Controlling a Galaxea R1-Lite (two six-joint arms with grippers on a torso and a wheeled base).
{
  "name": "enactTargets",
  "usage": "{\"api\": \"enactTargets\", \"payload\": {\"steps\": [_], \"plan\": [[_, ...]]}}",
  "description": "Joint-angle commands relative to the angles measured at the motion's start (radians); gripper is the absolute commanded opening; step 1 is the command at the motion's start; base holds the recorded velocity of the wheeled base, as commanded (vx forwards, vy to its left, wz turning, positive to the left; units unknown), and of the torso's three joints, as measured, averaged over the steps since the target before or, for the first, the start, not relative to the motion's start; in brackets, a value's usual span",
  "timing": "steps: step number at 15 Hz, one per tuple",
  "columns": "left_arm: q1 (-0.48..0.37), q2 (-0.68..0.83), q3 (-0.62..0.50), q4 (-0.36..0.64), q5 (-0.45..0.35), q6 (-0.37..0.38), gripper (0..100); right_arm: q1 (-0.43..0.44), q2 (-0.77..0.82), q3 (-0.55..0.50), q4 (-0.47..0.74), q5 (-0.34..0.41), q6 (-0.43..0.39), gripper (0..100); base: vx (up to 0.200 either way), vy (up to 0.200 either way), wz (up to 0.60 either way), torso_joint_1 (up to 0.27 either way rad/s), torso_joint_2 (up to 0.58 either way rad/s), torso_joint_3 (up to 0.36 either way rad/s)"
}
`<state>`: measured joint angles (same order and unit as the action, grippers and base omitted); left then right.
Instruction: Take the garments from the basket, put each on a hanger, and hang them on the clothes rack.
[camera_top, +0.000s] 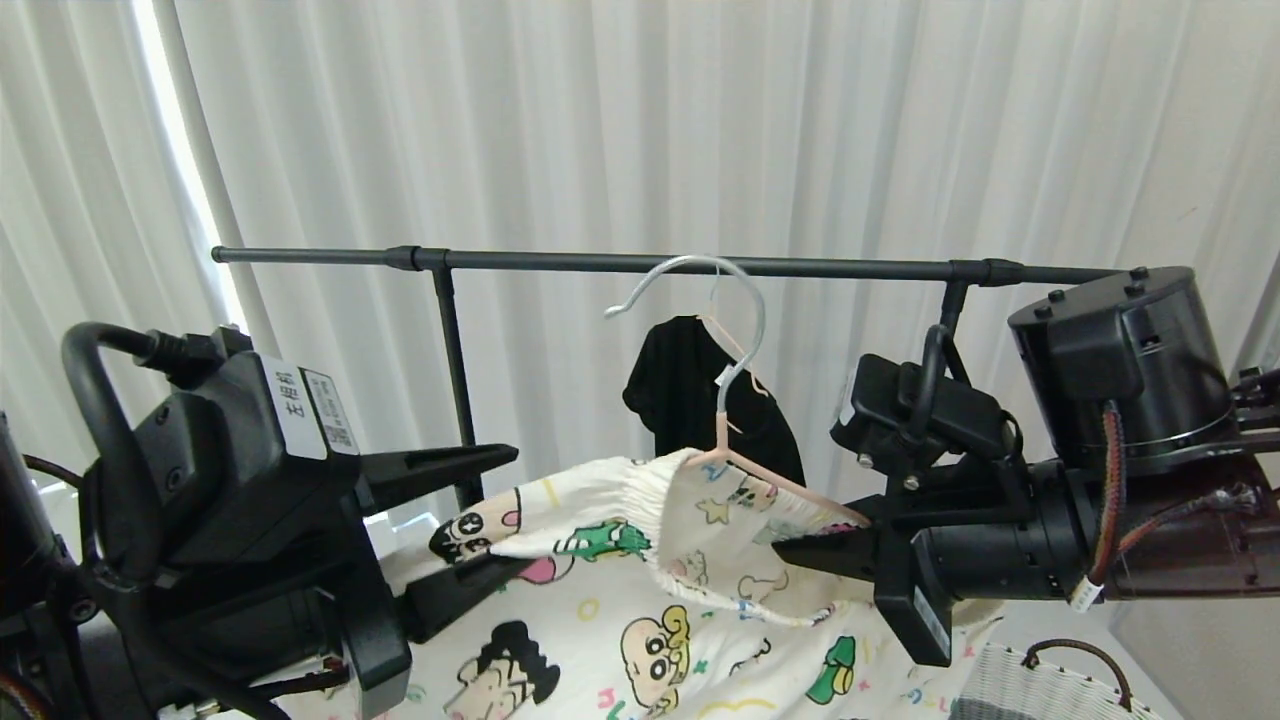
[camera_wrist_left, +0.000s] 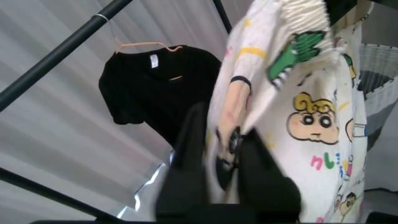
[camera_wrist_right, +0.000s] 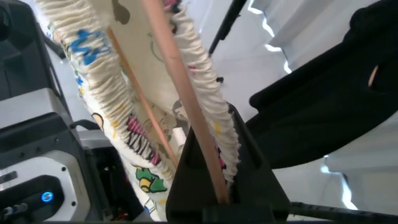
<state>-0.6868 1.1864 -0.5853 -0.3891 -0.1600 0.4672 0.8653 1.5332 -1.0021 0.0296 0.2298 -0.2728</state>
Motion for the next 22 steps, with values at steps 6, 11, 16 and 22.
{"api": "enactTargets", "payload": {"steps": [6, 11, 16, 22], "plan": [[0.003, -0.103, 0.098, 0.001, -0.001, -0.006, 100, -0.183, -0.038, 0.002, -0.002, 0.002, -0.151, 0, 0.000, 0.000, 0.00, 0.000, 0.00, 0.000], [0.219, -0.096, 0.220, 0.001, -0.003, -0.016, 100, -0.241, -0.050, 0.017, -0.071, 0.005, -0.160, 0, 0.000, 0.000, 0.00, 0.000, 0.00, 0.000], [0.352, -0.090, 0.369, 0.001, -0.019, -0.039, 100, -0.241, -0.053, 0.030, -0.174, 0.010, -0.172, 0, 0.000, 0.000, 0.00, 0.000, 0.00, 0.000], [0.349, -0.039, 0.355, 0.001, -0.125, -0.087, 100, -0.232, -0.047, 0.022, -0.240, 0.011, -0.175, 0, 0.000, 0.000, 0.00, 0.000, 0.00, 0.000]]}}
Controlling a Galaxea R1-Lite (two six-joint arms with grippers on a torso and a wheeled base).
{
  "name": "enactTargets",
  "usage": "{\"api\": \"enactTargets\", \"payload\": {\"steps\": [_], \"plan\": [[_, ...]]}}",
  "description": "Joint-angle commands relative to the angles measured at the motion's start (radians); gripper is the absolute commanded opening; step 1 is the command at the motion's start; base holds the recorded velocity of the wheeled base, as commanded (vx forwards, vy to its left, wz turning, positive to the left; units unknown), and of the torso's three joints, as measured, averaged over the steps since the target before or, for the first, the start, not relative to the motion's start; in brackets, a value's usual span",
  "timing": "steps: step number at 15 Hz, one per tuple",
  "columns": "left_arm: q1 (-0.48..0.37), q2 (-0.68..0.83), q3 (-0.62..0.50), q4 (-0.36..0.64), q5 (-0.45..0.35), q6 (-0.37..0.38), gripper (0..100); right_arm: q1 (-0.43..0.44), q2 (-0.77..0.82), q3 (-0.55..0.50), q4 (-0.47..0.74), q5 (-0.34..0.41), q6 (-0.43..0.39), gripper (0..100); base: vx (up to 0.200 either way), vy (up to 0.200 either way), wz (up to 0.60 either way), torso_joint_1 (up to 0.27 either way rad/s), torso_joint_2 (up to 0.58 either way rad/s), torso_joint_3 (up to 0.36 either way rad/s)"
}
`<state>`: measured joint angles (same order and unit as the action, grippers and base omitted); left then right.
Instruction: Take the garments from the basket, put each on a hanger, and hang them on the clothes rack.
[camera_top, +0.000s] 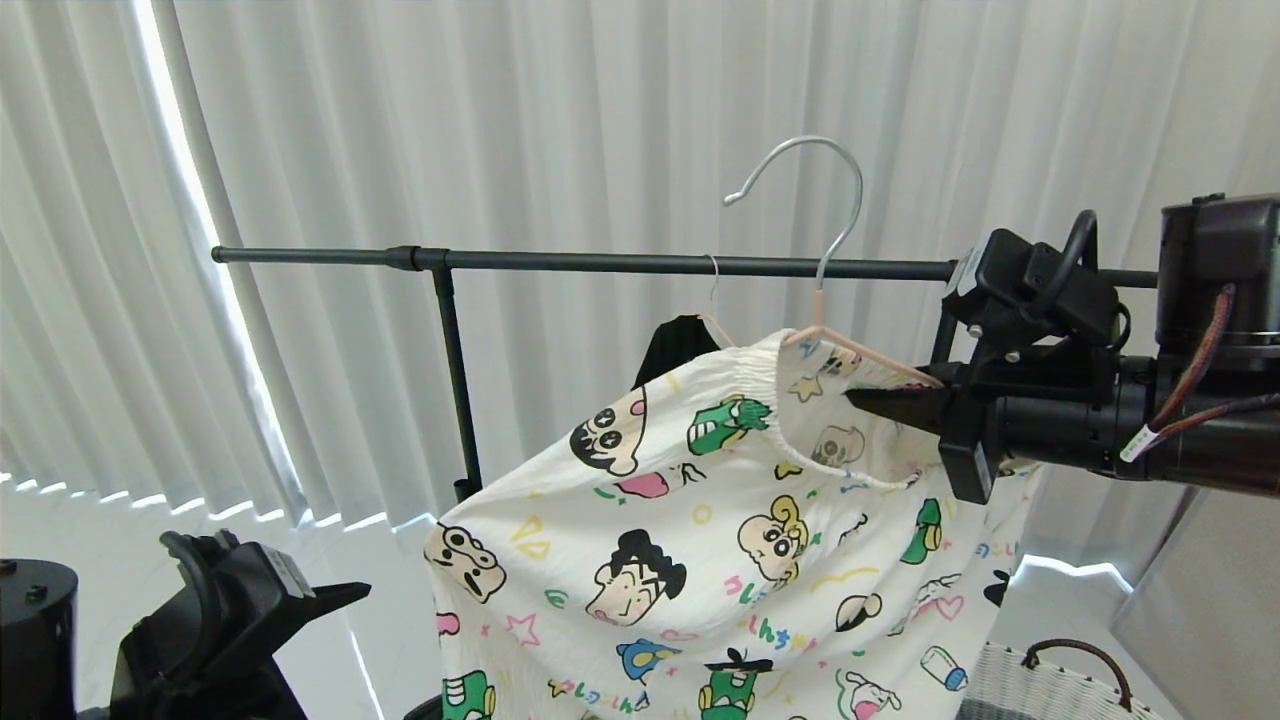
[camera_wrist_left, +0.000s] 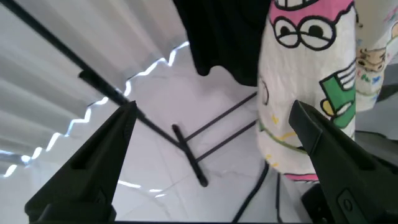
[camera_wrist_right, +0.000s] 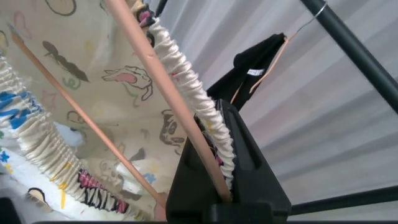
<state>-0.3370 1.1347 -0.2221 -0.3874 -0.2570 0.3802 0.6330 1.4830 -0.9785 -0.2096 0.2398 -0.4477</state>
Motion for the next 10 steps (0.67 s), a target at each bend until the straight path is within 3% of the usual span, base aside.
{"api": "enactTargets", "payload": {"steps": [1, 10], "plan": [[0.001, 0.013, -0.010, -0.001, -0.064, 0.000, 100, 0.001, 0.003, -0.003, -0.001, 0.000, 0.000, 0, 0.000, 0.000, 0.00, 0.000, 0.00, 0.000], [-0.007, -0.069, -0.005, -0.001, -0.149, 0.008, 100, -0.024, 0.013, 0.011, -0.002, -0.004, -0.008, 0, 0.000, 0.000, 0.00, 0.000, 0.00, 0.000]]}}
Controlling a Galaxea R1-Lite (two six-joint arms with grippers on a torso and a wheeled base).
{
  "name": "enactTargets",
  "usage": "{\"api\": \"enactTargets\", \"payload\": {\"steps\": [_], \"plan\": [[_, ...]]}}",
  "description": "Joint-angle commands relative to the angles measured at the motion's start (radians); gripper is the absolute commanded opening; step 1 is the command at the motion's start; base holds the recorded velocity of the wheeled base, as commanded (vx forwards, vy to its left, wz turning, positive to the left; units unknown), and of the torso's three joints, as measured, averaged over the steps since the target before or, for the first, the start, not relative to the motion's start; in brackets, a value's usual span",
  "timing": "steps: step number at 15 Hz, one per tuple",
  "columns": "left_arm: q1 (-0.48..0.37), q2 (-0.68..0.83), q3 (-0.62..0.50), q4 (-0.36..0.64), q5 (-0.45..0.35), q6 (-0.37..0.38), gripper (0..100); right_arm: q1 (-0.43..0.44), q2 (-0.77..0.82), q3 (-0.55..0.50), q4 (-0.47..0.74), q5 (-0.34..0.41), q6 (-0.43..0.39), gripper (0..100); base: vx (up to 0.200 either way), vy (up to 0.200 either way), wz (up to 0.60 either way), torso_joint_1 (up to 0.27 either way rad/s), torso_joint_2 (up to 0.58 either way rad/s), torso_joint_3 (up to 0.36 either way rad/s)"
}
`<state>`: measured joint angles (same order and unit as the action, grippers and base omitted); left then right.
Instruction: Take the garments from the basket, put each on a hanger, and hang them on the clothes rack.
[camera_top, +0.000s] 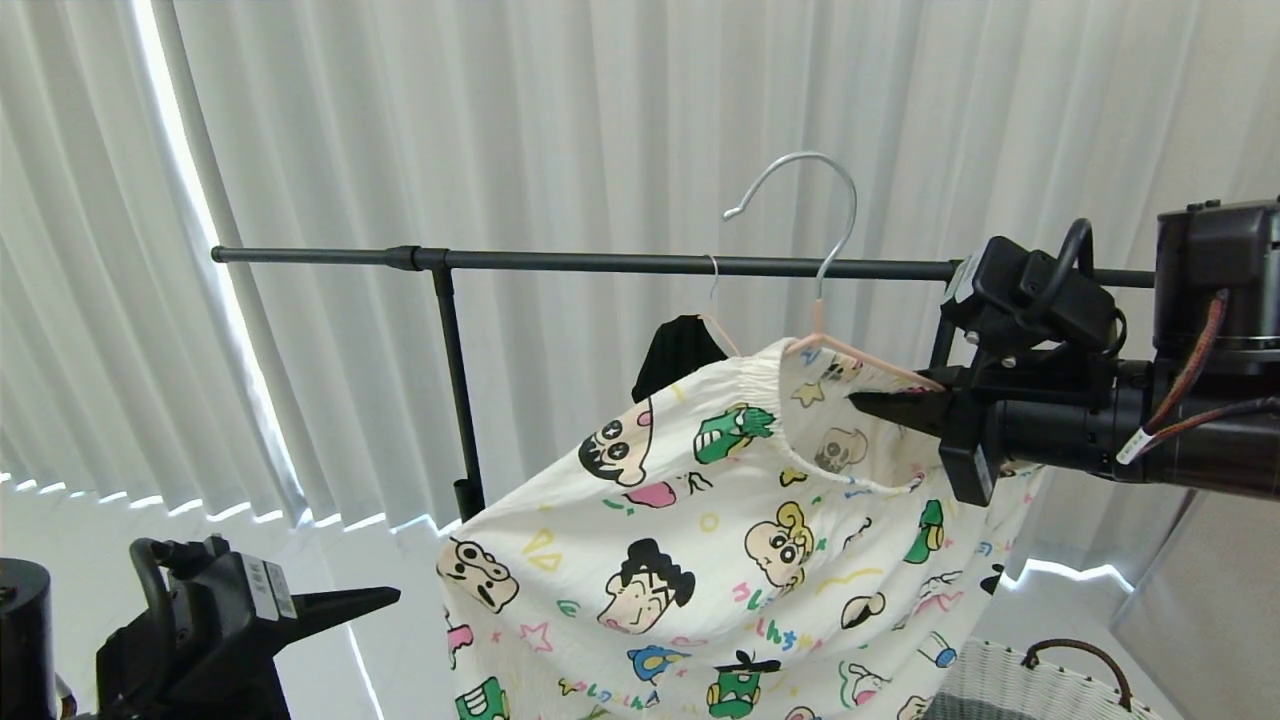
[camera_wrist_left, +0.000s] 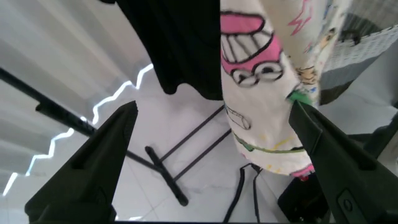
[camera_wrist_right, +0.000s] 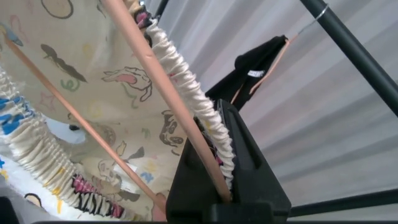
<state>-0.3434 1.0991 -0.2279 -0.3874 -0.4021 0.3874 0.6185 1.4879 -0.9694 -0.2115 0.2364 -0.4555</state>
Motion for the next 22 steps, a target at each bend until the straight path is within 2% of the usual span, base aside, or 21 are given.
{"api": "enactTargets", "payload": {"steps": [1, 5, 7, 10, 11, 13, 14, 15, 18, 22], "plan": [[0.000, -0.042, 0.001, -0.001, -0.011, 0.002, 100, -0.011, 0.008, 0.000, 0.000, 0.000, 0.000, 0, 0.000, 0.000, 0.00, 0.000, 0.00, 0.000], [-0.002, -0.030, -0.008, -0.001, -0.007, 0.002, 100, -0.005, 0.006, -0.005, -0.002, 0.000, -0.002, 0, 0.000, 0.000, 0.00, 0.000, 0.00, 0.000], [0.012, 0.085, -0.038, -0.001, -0.001, -0.004, 100, 0.033, -0.029, -0.003, 0.000, 0.001, 0.000, 0, 0.000, 0.000, 0.00, 0.000, 0.00, 0.000], [0.014, 0.110, -0.031, -0.001, -0.003, 0.001, 100, 0.041, -0.047, -0.003, 0.000, -0.002, 0.000, 0, 0.000, 0.000, 0.00, 0.000, 0.00, 0.000], [0.014, 0.116, -0.030, -0.001, -0.001, 0.001, 0, 0.041, -0.049, -0.005, 0.000, -0.002, 0.000, 0, 0.000, 0.000, 0.00, 0.000, 0.00, 0.000], [0.015, 0.120, -0.034, -0.001, 0.014, -0.001, 0, 0.041, -0.052, 0.000, 0.000, -0.003, 0.000, 0, 0.000, 0.000, 0.00, 0.000, 0.00, 0.000], [0.021, 0.120, -0.034, -0.001, 0.049, -0.009, 0, 0.038, -0.052, 0.000, 0.000, -0.005, 0.000, 0, 0.000, 0.000, 0.00, 0.000, 0.00, 0.000], [0.061, 0.120, -0.031, -0.001, 0.085, -0.009, 0, 0.026, -0.052, 0.000, 0.000, -0.005, 0.001, 0, 0.000, 0.000, 0.00, 0.000, 0.00, 0.000], [0.198, 0.117, -0.010, -0.001, 0.095, -0.007, 0, -0.017, -0.051, -0.003, 0.000, -0.003, 0.009, 0, 0.000, 0.000, 0.00, 0.000, 0.00, 0.000], [0.267, 0.114, 0.002, -0.001, 0.097, -0.007, 0, -0.039, -0.052, -0.005, -0.002, -0.005, 0.069, 0, 0.000, 0.000, 0.00, 0.000, 0.00, 0.000]]}}
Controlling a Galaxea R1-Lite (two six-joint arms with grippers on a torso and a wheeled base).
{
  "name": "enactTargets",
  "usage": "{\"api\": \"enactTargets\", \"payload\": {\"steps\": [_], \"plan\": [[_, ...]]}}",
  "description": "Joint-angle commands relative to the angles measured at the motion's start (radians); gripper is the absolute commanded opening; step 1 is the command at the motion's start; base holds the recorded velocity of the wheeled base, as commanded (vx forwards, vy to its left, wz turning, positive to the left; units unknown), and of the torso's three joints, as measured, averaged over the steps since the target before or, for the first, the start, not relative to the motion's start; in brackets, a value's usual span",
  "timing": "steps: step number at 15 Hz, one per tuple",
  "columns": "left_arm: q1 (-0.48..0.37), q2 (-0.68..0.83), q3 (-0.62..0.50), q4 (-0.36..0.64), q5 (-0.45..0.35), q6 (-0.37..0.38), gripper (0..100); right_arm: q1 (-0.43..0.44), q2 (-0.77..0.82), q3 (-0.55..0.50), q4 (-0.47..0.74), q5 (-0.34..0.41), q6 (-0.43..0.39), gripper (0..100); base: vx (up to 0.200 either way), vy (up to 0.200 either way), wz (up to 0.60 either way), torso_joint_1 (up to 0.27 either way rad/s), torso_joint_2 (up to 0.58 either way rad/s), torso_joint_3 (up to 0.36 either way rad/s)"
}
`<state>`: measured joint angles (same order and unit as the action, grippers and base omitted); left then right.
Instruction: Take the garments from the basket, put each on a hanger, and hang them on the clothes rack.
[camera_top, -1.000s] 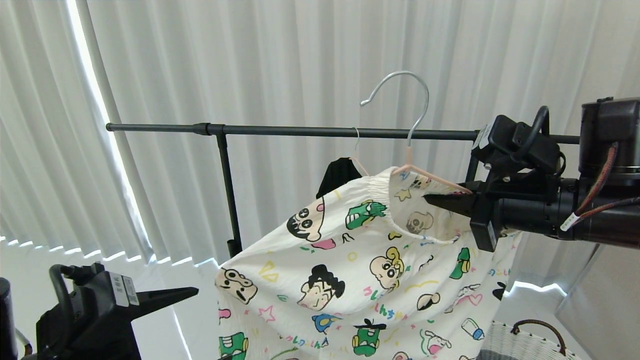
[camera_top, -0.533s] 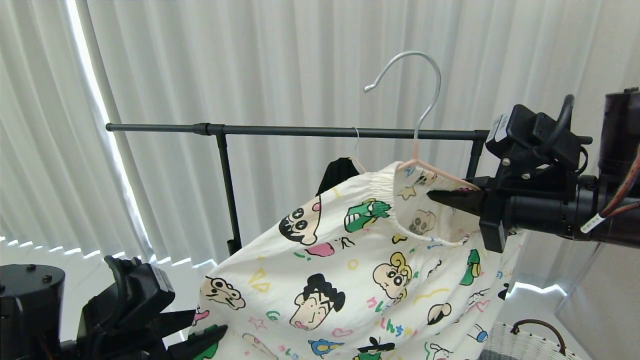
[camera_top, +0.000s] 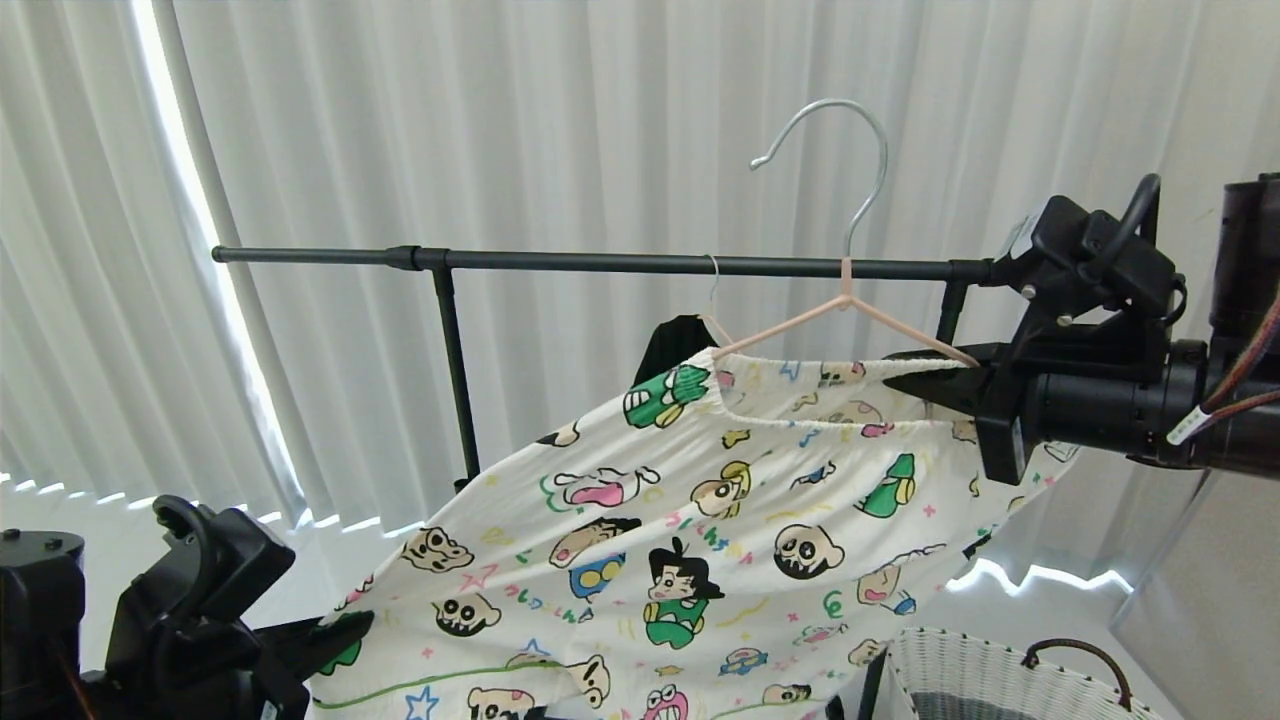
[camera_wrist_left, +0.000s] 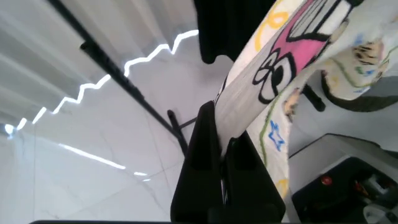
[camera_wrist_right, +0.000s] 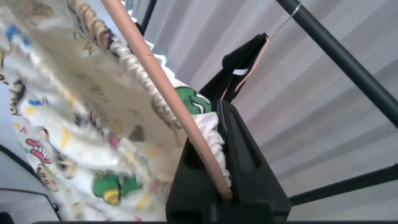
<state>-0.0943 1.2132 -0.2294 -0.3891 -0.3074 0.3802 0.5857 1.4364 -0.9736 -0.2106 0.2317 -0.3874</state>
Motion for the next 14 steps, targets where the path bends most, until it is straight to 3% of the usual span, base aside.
{"api": "enactTargets", "payload": {"steps": [1, 6, 7, 11, 14], "plan": [[0.018, -0.001, 0.005, 0.001, 0.002, 0.000, 0, -0.006, -0.001, -0.002, -0.003, 0.000, 0.002, 0, 0.000, 0.000, 0.00, 0.000, 0.00, 0.000], [-0.024, -0.038, 0.001, 0.001, 0.002, 0.029, 0, -0.006, 0.001, -0.002, -0.003, 0.000, 0.002, 0, 0.000, 0.000, 0.00, 0.000, 0.00, 0.000], [-0.032, -0.049, 0.002, 0.001, 0.005, 0.031, 100, -0.006, 0.001, -0.002, -0.003, 0.000, 0.002, 0, 0.000, 0.000, 0.00, 0.000, 0.00, 0.000], [-0.033, -0.109, 0.007, 0.001, 0.001, 0.020, 100, -0.027, 0.001, 0.001, -0.001, -0.002, 0.001, 0, 0.000, 0.000, 0.00, 0.000, 0.00, 0.000], [-0.032, -0.188, 0.016, 0.001, 0.001, -0.012, 100, -0.075, -0.001, 0.007, 0.008, -0.072, 0.001, 0, 0.000, 0.000, 0.00, 0.000, 0.00, 0.000]]}}
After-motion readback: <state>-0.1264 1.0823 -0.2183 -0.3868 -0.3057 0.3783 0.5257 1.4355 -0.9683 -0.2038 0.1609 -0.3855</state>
